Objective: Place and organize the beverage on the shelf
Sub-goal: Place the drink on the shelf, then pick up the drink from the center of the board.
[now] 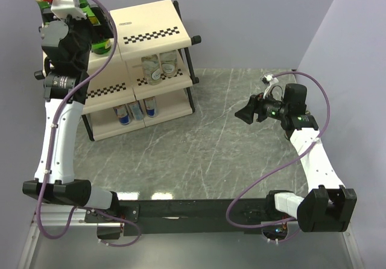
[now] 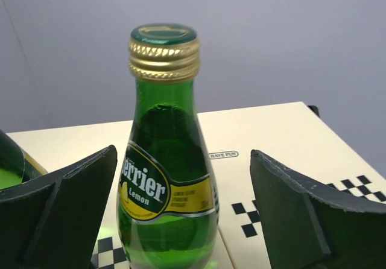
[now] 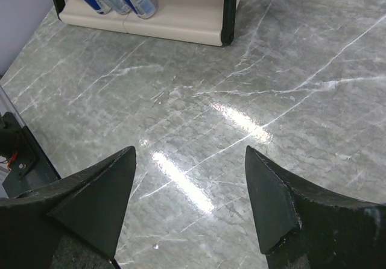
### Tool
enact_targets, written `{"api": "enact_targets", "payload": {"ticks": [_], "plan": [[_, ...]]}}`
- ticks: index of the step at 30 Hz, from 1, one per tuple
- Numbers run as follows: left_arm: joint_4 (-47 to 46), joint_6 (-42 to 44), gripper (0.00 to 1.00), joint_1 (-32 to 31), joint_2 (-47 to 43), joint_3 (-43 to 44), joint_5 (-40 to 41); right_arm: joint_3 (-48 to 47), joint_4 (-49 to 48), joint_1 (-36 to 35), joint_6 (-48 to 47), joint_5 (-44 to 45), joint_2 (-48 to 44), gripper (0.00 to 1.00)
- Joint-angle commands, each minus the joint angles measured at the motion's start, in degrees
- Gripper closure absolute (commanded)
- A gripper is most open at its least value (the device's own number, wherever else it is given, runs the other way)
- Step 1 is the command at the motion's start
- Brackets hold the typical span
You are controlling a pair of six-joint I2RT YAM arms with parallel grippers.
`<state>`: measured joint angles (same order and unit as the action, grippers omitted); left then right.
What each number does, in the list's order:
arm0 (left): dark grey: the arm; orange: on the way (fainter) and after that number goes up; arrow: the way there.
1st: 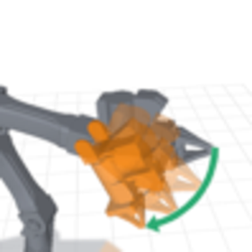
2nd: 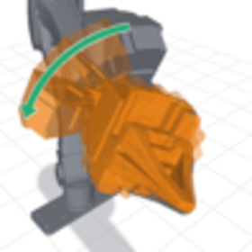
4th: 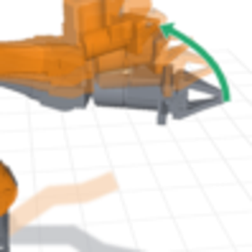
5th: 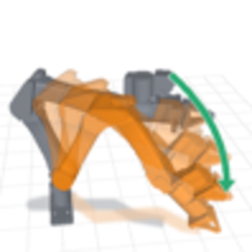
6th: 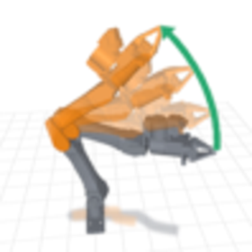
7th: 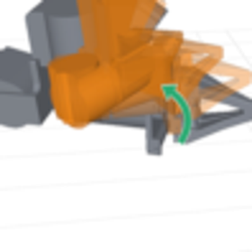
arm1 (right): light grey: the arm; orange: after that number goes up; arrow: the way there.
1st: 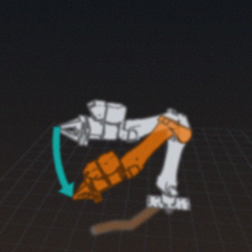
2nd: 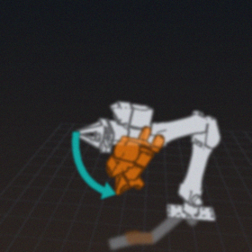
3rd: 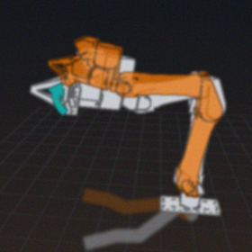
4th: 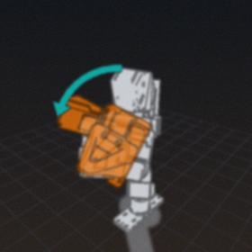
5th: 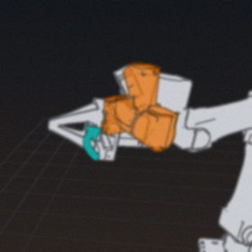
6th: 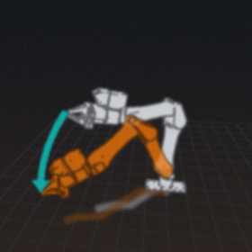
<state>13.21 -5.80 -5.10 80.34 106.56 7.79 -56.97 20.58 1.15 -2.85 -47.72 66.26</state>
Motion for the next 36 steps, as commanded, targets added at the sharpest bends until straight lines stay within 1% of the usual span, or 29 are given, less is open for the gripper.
{"api": "enact_targets", "payload": {"ticks": [1, 4, 13, 18, 23, 27, 28, 30, 31, 33, 34, 36], "plan": [[-1.3, -1.9, 0.03, 0.0, -2.0, 3.6, -2.7, 0.1, -1.2, 0.3, -0.8, -0.8, -0.3, 0.21], [-0.3, -2.5, 0.01, 0.0, -2.3, 5.3, -2.8, 0.0, -1.2, 0.3, -0.8, -0.7, -0.3, 0.21], [1.4, -3.8, 0.01, 0.0, -5.5, 6.3, -5.3, -0.1, -1.1, 0.3, -0.9, -0.6, -0.3, 0.21], [1.8, -4.2, 0.01, 0.0, -8.3, 6.0, -5.3, -0.2, -0.9, 0.4, -1.1, -0.4, -0.5, 0.21], [2.4, -5.5, 0.01, 0.0, -13.5, 3.0, -6.7, -0.9, 0.7, 1.0, -3.8, -0.5, -1.3, 0.2], [2.3, -7.6, 0.01, 0.0, -19.9, -3.7, -8.8, -1.2, 2.3, 1.4, -7.5, -0.6, -3.0, 0.19], [2.1, -8.1, 0.0, 0.0, -23.1, -7.8, -10.4, -1.5, 2.8, 1.7, -8.3, -0.6, -3.5, 0.19], [2.2, -9.6, 0.0, 0.0, -26.3, -11.9, -12.7, -2.2, 4.5, 2.1, -11.2, -0.7, -4.2, 0.18], [2.3, -10.1, 0.01, 0.0, -29.3, -16.0, -15.0, -2.4, 5.4, 2.5, -12.3, -0.6, -4.6, 0.18], [2.1, -11.9, 0.0, 0.0, -32.3, -20.3, -17.2, -3.8, 8.1, 3.6, -15.6, -0.7, -5.1, 0.17], [2.2, -13.3, 0.0, 0.0, -35.0, -24.7, -20.2, -4.4, 8.9, 4.7, -17.4, -0.8, -5.6, 0.17], [1.9, -14.4, 0.01, 0.0, -37.5, -29.3, -23.5, -6.0, 11.7, 5.7, -18.9, 0.2, -6.1, 0.15]]}}
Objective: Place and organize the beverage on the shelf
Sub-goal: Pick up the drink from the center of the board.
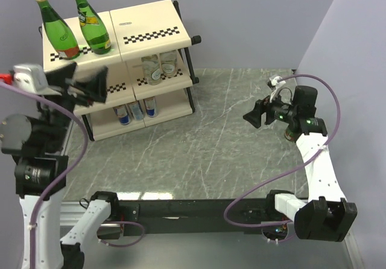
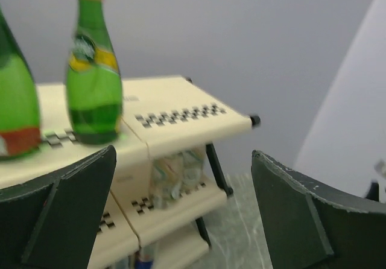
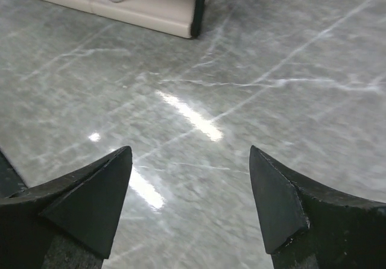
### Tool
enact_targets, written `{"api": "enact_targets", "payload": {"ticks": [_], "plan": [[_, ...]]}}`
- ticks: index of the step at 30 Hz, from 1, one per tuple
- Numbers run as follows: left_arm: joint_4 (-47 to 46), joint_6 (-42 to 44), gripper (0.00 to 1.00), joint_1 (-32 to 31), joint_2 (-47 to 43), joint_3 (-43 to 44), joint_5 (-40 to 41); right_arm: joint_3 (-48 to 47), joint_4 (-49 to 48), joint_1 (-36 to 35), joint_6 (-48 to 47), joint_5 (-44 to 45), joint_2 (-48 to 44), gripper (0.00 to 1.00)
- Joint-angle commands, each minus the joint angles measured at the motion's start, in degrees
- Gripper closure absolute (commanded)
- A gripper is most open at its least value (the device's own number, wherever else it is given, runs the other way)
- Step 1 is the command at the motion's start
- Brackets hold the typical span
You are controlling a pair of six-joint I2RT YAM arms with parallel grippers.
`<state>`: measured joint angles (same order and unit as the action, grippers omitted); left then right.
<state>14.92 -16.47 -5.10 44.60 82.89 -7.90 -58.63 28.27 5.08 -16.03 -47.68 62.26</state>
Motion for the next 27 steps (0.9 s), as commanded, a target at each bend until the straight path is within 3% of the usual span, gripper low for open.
{"api": "enact_targets", "payload": {"ticks": [1, 9, 15, 20, 27], "plan": [[-0.1, -4.4, 0.01, 0.0, -4.1, -10.3, -9.2, -4.8, 4.9, 2.0, -7.2, 1.2, -2.5, 0.15], [-3.0, -4.5, 0.0, 0.0, -14.4, -33.2, -15.6, -6.4, 10.8, 8.3, -6.6, 14.1, -3.0, 0.16], [-4.5, -2.2, 0.01, 0.0, -16.6, -42.4, -17.1, -8.6, 13.0, 15.5, -5.3, 20.3, -4.9, 0.18], [-5.9, -2.1, 0.01, 0.0, -18.0, -48.0, -17.3, -8.5, 15.8, 20.6, -6.6, 24.4, -5.2, 0.19], [-3.6, -1.2, 0.0, 0.0, -17.9, -47.1, -16.6, -7.6, 12.3, 25.1, -2.8, 29.5, -3.7, 0.19]]}}
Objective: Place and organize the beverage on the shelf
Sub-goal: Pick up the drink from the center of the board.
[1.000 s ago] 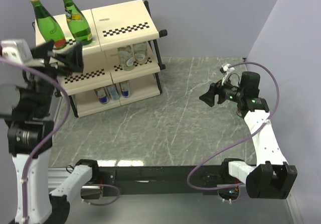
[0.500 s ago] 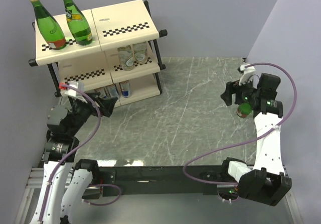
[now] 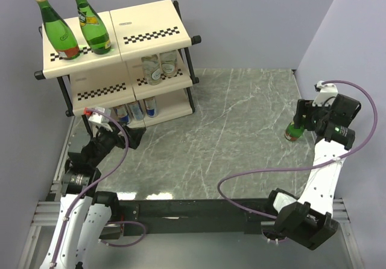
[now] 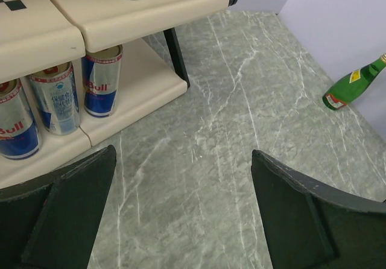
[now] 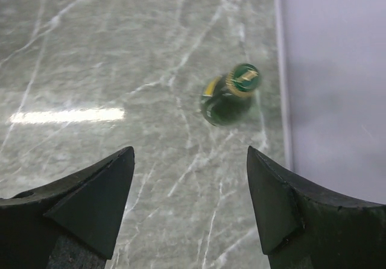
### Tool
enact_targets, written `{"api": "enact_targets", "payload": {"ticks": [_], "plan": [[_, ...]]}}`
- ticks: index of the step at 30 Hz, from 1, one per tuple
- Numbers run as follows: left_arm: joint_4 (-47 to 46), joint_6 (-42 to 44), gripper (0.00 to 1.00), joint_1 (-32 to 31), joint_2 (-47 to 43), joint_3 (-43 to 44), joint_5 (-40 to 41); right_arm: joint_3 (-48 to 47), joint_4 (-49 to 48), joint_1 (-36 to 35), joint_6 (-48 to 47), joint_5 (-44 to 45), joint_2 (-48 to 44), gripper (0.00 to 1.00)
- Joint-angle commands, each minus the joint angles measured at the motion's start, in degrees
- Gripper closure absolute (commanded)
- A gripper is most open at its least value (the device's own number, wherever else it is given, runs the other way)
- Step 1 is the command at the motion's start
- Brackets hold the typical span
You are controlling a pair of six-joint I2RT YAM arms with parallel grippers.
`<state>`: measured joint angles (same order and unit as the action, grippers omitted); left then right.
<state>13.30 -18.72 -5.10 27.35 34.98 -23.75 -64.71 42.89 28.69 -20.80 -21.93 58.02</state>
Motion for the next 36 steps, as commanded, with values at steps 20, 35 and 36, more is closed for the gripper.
{"api": "enact_targets", "payload": {"ticks": [20, 35, 36], "plan": [[-2.7, 1.3, 0.0, 0.0, 0.7, -0.4, -3.4, -1.6, -16.6, 2.9, 3.5, 4.7, 17.2, 0.29], [-2.8, 1.6, 0.0, -0.1, 0.9, -0.4, -4.2, -2.1, -20.5, 2.9, 5.0, 1.8, 25.6, 0.39], [-2.8, 1.6, 0.0, 0.0, 0.9, -0.4, -4.5, -2.0, -20.7, 2.9, 5.1, 1.8, 25.6, 0.4]]}}
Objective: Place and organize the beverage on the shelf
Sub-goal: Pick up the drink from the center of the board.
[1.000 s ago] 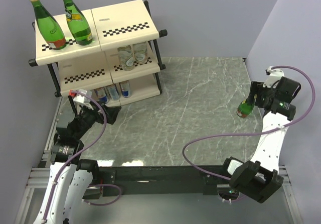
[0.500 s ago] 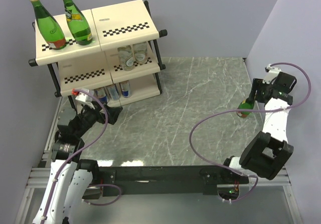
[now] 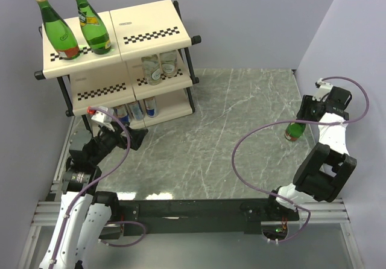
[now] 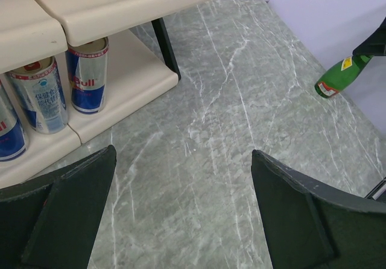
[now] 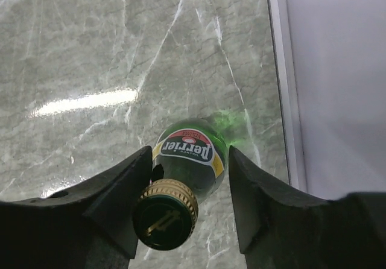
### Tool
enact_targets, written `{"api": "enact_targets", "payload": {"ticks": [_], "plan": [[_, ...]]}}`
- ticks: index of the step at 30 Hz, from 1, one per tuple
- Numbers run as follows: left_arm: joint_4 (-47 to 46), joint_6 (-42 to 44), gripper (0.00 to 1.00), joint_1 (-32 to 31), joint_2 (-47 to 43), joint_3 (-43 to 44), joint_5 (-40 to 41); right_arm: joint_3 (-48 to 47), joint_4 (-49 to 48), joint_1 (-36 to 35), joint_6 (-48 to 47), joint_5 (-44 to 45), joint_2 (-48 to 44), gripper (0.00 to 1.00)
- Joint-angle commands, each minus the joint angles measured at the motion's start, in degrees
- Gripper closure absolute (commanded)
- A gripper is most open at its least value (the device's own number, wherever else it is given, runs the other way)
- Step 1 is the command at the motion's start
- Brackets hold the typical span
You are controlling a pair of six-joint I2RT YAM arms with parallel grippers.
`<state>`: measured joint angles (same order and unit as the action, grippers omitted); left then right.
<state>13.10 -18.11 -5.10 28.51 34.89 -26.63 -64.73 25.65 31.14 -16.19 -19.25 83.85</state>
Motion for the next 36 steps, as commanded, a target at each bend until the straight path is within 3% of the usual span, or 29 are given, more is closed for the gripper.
{"api": "enact_targets", "payload": {"ticks": [1, 6, 20, 27, 29, 30, 33, 36], "plan": [[-2.6, 1.1, 0.01, 0.0, -0.2, -0.3, -1.7, -1.9, -3.7, 0.4, 0.5, -0.9, -0.2, 0.43], [-2.7, 0.9, 0.01, 0.0, -0.1, -0.4, -2.1, -1.5, -4.3, 0.3, 0.5, -0.7, -0.5, 0.47], [-2.9, 0.8, 0.01, 0.0, 0.2, -0.4, -3.2, -0.8, -4.9, -0.3, 0.5, -1.0, -2.7, 0.47], [-3.1, 0.7, 0.01, 0.0, 0.4, -0.4, -3.9, -0.3, -4.9, -0.5, 0.4, -1.5, -4.0, 0.62], [-3.2, 0.7, 0.01, 0.0, 0.3, -0.5, -4.0, -0.4, -4.8, -0.6, 0.1, -1.7, -4.6, 0.74], [-3.2, 0.7, 0.0, 0.0, 0.3, -0.5, -4.1, -0.4, -4.7, -0.7, 0.0, -1.7, -4.8, 0.86], [-3.5, 0.6, 0.01, 0.0, 0.4, -0.6, -4.7, -0.3, -4.3, -0.8, -0.4, -2.1, -6.2, 1.0], [-5.8, -0.7, 0.01, 0.0, 0.5, -1.3, -6.1, 0.0, -3.5, -0.9, -0.8, -3.3, -9.1, 1.0]]}}
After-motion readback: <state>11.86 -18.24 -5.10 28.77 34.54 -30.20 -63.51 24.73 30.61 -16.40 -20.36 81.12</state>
